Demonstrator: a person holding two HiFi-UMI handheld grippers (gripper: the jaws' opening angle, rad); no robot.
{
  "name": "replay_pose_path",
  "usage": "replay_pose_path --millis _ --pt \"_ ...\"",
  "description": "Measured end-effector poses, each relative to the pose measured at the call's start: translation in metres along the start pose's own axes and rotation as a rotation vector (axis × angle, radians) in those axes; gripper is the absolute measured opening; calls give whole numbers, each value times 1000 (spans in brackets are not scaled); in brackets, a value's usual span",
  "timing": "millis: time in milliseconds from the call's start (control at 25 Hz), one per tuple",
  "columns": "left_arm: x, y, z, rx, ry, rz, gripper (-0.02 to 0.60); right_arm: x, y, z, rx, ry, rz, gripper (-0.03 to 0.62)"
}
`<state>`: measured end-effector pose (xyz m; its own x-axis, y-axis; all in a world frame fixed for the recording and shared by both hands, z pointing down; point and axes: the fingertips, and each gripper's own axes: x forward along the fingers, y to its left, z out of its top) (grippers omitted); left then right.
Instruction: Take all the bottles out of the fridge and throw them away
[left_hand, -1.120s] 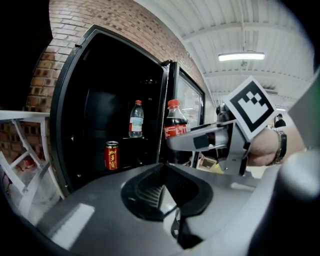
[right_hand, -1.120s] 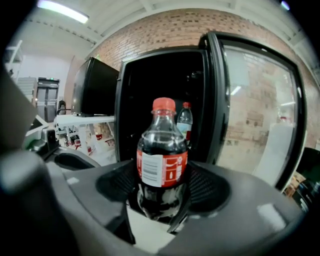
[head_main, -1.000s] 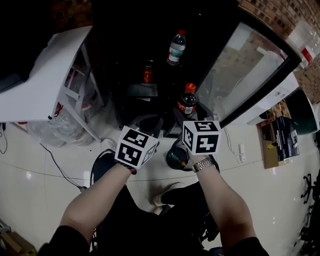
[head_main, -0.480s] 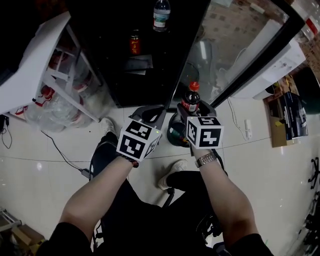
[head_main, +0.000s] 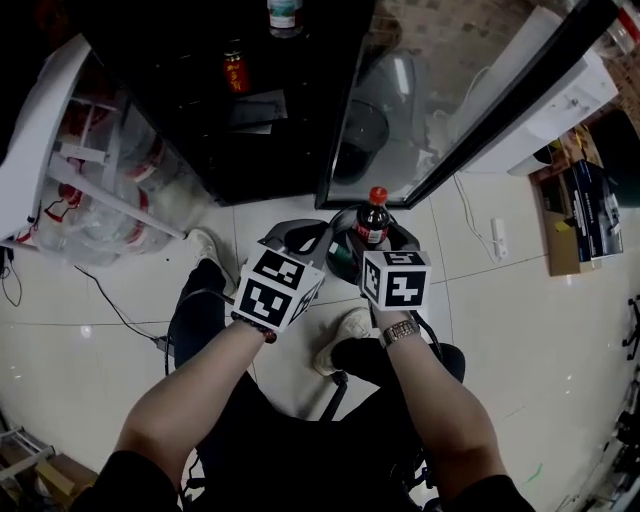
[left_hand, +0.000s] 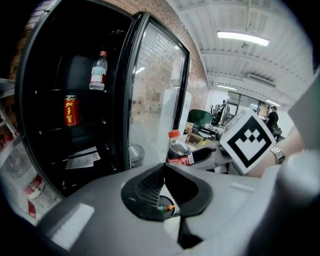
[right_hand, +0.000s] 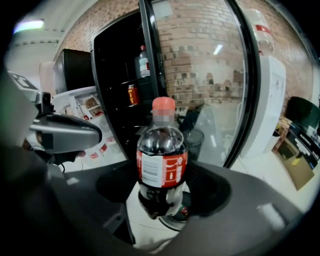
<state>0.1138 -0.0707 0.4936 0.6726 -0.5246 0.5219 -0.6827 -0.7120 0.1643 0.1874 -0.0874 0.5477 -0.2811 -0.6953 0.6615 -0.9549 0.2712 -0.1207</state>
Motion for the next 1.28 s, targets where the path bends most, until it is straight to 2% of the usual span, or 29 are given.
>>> replay_pose_path --millis 320,760,840,880,1280 --pt "43 -9 -23 -4 61 -47 5 31 -27 -46 74 85 -16 301" --pt "70 -5 -47 -16 125 -58 5 68 -45 -98 180 185 -39 302" --pt "73 -4 -49 -17 133 -57 5 69 -51 -101 193 182 -60 277" --pt "74 -4 -50 -17 136 -56 5 70 -55 -102 194 178 -70 215" --pt "72 -1 -48 -21 135 -48 5 66 -56 -98 196 169 -70 210"
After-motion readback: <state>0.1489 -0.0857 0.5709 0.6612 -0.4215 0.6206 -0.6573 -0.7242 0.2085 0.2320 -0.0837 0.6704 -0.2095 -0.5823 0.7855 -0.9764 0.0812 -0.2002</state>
